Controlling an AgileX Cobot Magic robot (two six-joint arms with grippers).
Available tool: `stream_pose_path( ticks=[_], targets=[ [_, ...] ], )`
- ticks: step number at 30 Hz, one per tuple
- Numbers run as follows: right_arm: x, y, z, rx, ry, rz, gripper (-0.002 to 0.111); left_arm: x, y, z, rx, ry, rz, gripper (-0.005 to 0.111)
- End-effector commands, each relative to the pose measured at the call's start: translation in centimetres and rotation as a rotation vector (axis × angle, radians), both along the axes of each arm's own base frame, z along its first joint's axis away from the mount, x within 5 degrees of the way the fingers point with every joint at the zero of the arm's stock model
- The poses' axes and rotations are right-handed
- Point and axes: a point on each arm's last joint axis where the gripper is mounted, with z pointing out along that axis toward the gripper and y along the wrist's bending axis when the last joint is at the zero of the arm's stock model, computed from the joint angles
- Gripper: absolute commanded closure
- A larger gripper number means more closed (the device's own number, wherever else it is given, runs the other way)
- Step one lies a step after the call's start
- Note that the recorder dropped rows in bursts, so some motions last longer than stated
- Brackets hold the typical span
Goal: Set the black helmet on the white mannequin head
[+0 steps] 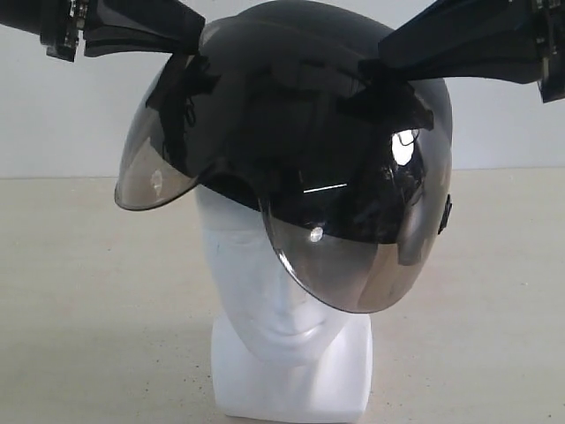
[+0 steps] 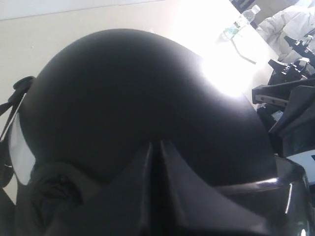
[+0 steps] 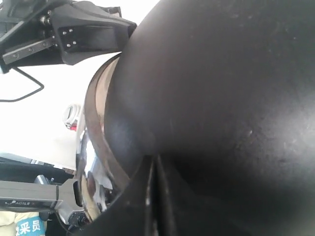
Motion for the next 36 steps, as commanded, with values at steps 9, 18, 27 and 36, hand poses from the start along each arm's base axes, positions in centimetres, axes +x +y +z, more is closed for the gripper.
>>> stream_pose_path(
  ticks=[9, 18, 27, 36],
  targets=[
    [0.1, -0.1, -1.2, -0.079, 0.015, 0.006, 0.109, -1.0, -0.1, -4.0, 0.161, 0.123, -0.14, 0.102],
    [0.1, -0.1, -1.2, -0.085, 0.007, 0.01, 0.109, -1.4, 0.0, -5.3, 0.19, 0.154, -0.148, 0.102],
    [0.1, -0.1, -1.2, -0.085, 0.007, 0.01, 0.109, -1.8, 0.1, -6.6, 0.2, 0.187, -0.163, 0.102],
    [0.2, -0.2, -1.4, -0.102, 0.009, 0.006, 0.109, -1.9, 0.1, -6.8, 0.2, 0.196, -0.164, 0.102]
  ],
)
